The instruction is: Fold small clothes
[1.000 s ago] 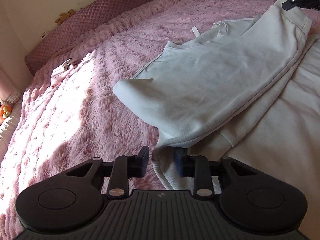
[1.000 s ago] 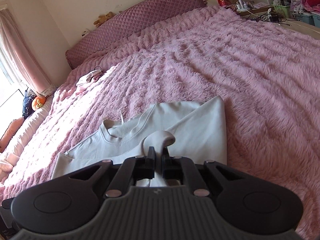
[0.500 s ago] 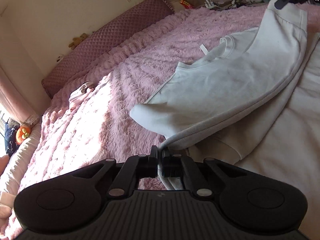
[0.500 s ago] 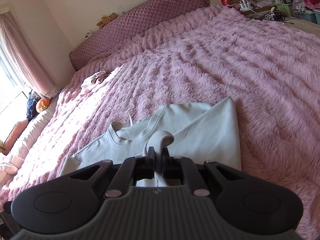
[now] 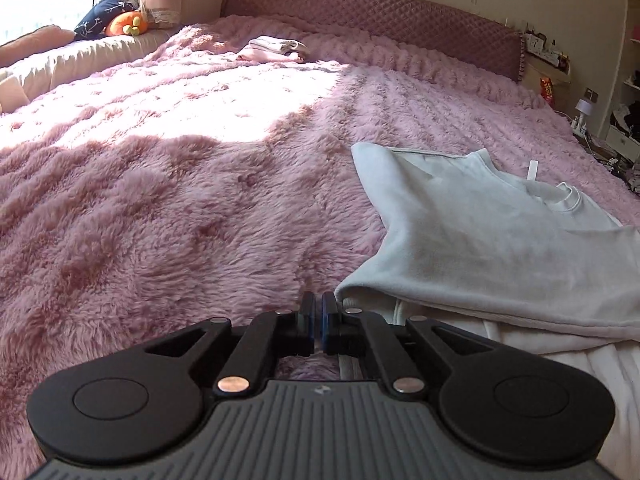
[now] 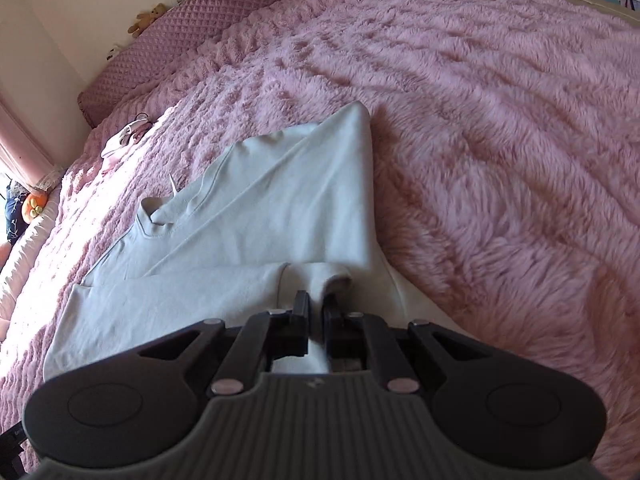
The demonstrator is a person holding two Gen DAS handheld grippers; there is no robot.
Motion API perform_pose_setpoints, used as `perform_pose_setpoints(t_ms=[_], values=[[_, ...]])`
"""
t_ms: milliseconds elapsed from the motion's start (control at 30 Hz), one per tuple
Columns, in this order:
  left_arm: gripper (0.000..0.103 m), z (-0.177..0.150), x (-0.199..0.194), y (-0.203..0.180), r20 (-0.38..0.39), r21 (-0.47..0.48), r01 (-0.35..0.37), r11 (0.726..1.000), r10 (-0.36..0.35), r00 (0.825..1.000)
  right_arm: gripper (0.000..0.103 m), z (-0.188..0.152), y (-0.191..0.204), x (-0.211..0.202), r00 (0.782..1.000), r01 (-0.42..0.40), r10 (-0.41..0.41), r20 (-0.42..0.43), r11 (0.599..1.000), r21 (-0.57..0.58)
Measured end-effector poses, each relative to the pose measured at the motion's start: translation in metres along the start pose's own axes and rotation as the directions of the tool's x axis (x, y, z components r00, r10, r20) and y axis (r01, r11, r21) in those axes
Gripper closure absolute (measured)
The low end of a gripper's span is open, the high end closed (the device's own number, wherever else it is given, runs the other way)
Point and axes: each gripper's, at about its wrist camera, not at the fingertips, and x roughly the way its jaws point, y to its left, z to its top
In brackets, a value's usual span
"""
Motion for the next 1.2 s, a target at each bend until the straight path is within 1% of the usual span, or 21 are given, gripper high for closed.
perform_pose_setpoints(t_ms=[33, 67, 100, 133, 200, 233, 267, 333, 367, 467, 533, 633, 667, 733, 800, 833, 933, 1000, 1067, 1133, 1200], values=[[0.074, 0.001, -0.002, -0.006, 0.001, 0.075, -0.002, 0.997, 0.002, 1.000, 0.101, 0.001, 0.001, -0.001, 1.000, -0.002, 0.002, 0.003, 1.000, 0.001], [0.059, 0.003, -0.003, -0.011, 0.004, 0.138, -0.014, 0.990, 0.013, 1.000, 0.101, 0.002, 0.003, -0.001, 1.000, -0.003, 0.003, 0.003, 1.000, -0.004], [0.049, -0.001, -0.007, -0.023, 0.017, 0.244, -0.029, 0.969, 0.025, 1.000, 0.101, 0.003, 0.005, 0.000, 1.000, -0.004, 0.004, 0.002, 1.000, -0.012], [0.046, -0.004, -0.007, -0.035, 0.032, 0.354, -0.049, 0.934, 0.040, 0.999, 0.101, 0.004, 0.007, 0.000, 1.000, -0.005, 0.005, -0.001, 1.000, -0.017], [0.036, -0.011, -0.006, -0.052, 0.060, 0.527, -0.087, 0.846, 0.064, 0.996, 0.101, 0.004, 0.009, 0.000, 1.000, -0.006, 0.006, -0.005, 1.000, -0.017], [0.036, -0.017, -0.004, -0.062, 0.079, 0.608, -0.100, 0.788, 0.066, 0.995, 0.101, 0.005, 0.008, 0.000, 1.000, -0.007, 0.007, -0.005, 1.000, -0.014], [0.036, -0.024, -0.002, -0.072, 0.099, 0.688, -0.117, 0.716, 0.067, 0.993, 0.101, 0.005, 0.009, 0.001, 1.000, -0.005, 0.005, -0.006, 1.000, -0.009], [0.036, -0.031, 0.005, -0.081, 0.126, 0.763, -0.146, 0.630, 0.078, 0.989, 0.101, 0.004, 0.008, 0.001, 1.000, -0.006, 0.006, -0.009, 1.000, 0.000], [0.036, -0.031, 0.009, -0.082, 0.130, 0.777, -0.149, 0.612, 0.075, 0.989, 0.101, 0.004, 0.007, 0.001, 1.000, -0.003, 0.003, -0.010, 1.000, 0.003], [0.036, -0.031, 0.021, -0.083, 0.167, 0.791, -0.181, 0.585, 0.079, 0.983, 0.100, 0.003, 0.007, 0.002, 1.000, 0.001, -0.001, -0.012, 1.000, -0.002], [0.037, -0.033, 0.025, -0.083, 0.197, 0.792, -0.195, 0.578, 0.061, 0.979, 0.099, 0.004, 0.009, 0.004, 1.000, 0.004, -0.004, -0.015, 1.000, -0.011], [0.042, -0.037, 0.018, -0.088, 0.277, 0.783, -0.238, 0.574, 0.021, 0.961, 0.098, 0.004, 0.010, 0.007, 1.000, 0.009, -0.009, -0.023, 1.000, -0.014], [0.047, -0.038, 0.017, -0.090, 0.291, 0.780, -0.241, 0.578, 0.006, 0.957, 0.098, 0.005, 0.010, 0.007, 1.000, 0.009, -0.010, -0.024, 1.000, -0.015], [0.062, -0.039, 0.015, -0.096, 0.308, 0.770, -0.234, 0.594, -0.024, 0.951, 0.098, 0.006, 0.012, 0.007, 1.000, 0.011, -0.012, -0.027, 1.000, -0.019], [0.095, -0.039, 0.019, -0.100, 0.281, 0.754, -0.216, 0.621, -0.008, 0.960, 0.098, 0.007, 0.013, 0.007, 1.000, 0.008, -0.009, -0.030, 1.000, -0.024], [0.096, -0.037, 0.022, -0.100, 0.261, 0.729, -0.202, 0.654, 0.007, 0.965, 0.098, 0.008, 0.014, 0.007, 1.000, 0.007, -0.008, -0.029, 1.000, -0.028], [0.099, -0.032, 0.015, -0.095, 0.296, 0.645, -0.227, 0.730, 0.036, 0.955, 0.098, 0.012, 0.016, 0.002, 1.000, -0.006, 0.005, -0.022, 0.999, -0.034], [0.099, -0.025, 0.007, -0.089, 0.316, 0.561, -0.258, 0.787, 0.084, 0.945, 0.098, 0.016, 0.021, -0.005, 1.000, -0.027, 0.027, 0.002, 0.999, -0.041], [0.099, -0.021, 0.002, -0.080, 0.301, 0.475, -0.265, 0.839, 0.128, 0.945, 0.099, 0.020, 0.029, -0.015, 0.997, -0.067, 0.069, 0.032, 0.997, -0.048], [0.099, -0.022, 0.008, -0.076, 0.250, 0.450, -0.247, 0.858, 0.145, 0.957, 0.099, 0.021, 0.039, -0.024, 0.994, -0.075, 0.081, 0.067, 0.994, -0.083], [0.099, -0.029, 0.017, -0.077, 0.184, 0.487, -0.229, 0.843, 0.158, 0.970, 0.101, 0.020, 0.048, -0.023, 0.998, -0.031, 0.038, 0.055, 0.990, -0.137]])
